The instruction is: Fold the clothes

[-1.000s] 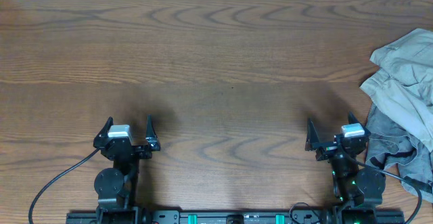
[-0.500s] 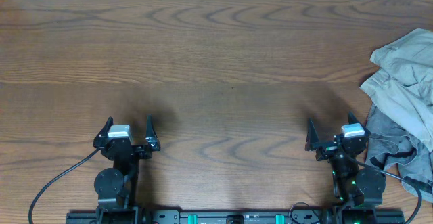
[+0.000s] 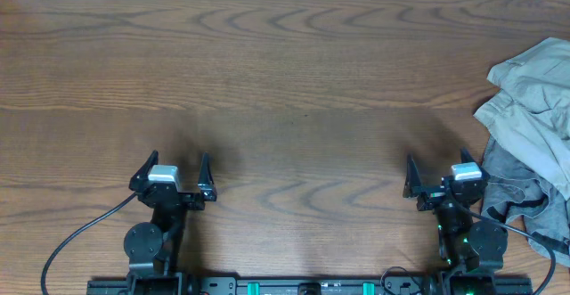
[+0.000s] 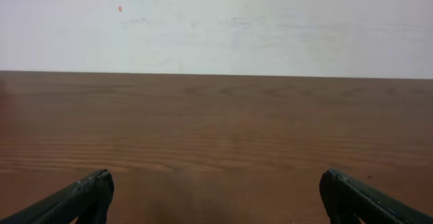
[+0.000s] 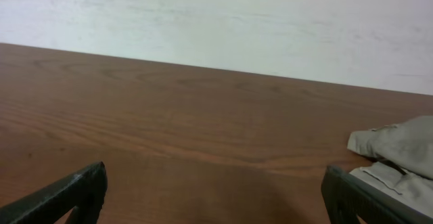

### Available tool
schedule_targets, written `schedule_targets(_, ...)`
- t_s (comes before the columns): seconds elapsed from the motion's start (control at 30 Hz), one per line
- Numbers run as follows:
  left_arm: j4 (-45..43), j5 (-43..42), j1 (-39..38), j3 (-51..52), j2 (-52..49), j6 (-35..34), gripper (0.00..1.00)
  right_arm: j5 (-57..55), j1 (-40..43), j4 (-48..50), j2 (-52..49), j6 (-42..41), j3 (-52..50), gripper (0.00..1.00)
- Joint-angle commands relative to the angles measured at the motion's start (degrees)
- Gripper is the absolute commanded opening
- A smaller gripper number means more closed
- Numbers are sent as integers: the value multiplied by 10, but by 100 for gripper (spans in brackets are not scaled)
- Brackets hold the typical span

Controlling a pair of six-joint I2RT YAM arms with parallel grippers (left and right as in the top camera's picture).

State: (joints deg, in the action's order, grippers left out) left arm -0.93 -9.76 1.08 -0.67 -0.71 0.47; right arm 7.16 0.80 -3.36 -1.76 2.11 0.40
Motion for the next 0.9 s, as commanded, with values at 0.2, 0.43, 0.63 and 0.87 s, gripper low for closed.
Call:
schedule_targets(0.2, 25, -18, 1, 4, 1, 10, 98, -12, 3, -3, 0, 3, -1, 99)
schedule_targets(0.43, 39, -18, 1, 4, 0, 10, 98, -10, 3, -1, 0, 2, -1, 99)
schedule_targets(0.63, 27, -18, 1, 3, -6, -10, 98, 92, 3, 56, 0, -2, -1, 99)
schedule_targets(0.87, 14, -18, 1, -53, -11, -53, 98, 158, 3, 178, 0, -30, -1, 99)
